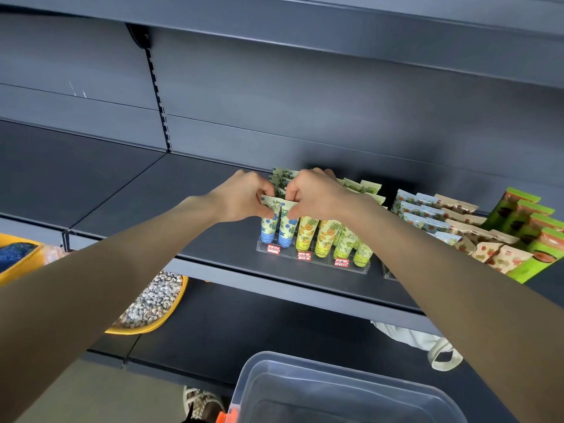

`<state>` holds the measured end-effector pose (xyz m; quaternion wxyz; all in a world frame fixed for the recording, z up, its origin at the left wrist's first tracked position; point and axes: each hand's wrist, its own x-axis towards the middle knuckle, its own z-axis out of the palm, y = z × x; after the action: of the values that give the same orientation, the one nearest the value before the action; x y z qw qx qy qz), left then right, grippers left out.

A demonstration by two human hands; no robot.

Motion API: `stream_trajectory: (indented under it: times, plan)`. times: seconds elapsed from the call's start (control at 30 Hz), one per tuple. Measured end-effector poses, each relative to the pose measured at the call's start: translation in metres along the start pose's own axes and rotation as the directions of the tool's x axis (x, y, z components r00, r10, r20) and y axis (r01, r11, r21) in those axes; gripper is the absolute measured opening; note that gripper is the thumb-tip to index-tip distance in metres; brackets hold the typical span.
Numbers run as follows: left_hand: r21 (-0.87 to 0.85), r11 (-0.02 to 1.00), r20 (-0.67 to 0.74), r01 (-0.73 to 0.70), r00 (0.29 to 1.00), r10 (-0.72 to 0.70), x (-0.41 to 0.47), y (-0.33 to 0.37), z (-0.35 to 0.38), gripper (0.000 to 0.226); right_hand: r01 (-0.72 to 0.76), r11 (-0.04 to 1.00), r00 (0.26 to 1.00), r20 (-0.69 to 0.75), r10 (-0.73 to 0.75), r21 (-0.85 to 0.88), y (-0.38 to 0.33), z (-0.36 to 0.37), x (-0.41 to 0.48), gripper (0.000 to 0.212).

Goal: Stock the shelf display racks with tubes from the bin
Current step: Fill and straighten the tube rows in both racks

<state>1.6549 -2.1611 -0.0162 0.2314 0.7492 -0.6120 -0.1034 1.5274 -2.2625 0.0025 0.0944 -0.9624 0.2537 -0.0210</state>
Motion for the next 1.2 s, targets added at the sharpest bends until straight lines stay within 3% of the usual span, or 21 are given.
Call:
stream_trajectory:
  times: [0.77, 1.2]
  plan:
    - [-0.014, 1.000, 0.022, -0.010, 1.000, 0.011, -0.004, 0.004, -0.004, 0.025, -0.023, 1.000, 0.999, -0.035, 0.024, 0.016, 0.004, -0.003, 0.001, 0.014]
    - [0.035, 0.999, 0.016, -0.003, 1.000, 0.003, 0.007, 0.016, -0.034, 0.032, -0.037, 0.998, 0.996, -0.082, 0.042, 0.051, 0.015, -0.041, -0.013, 0.014]
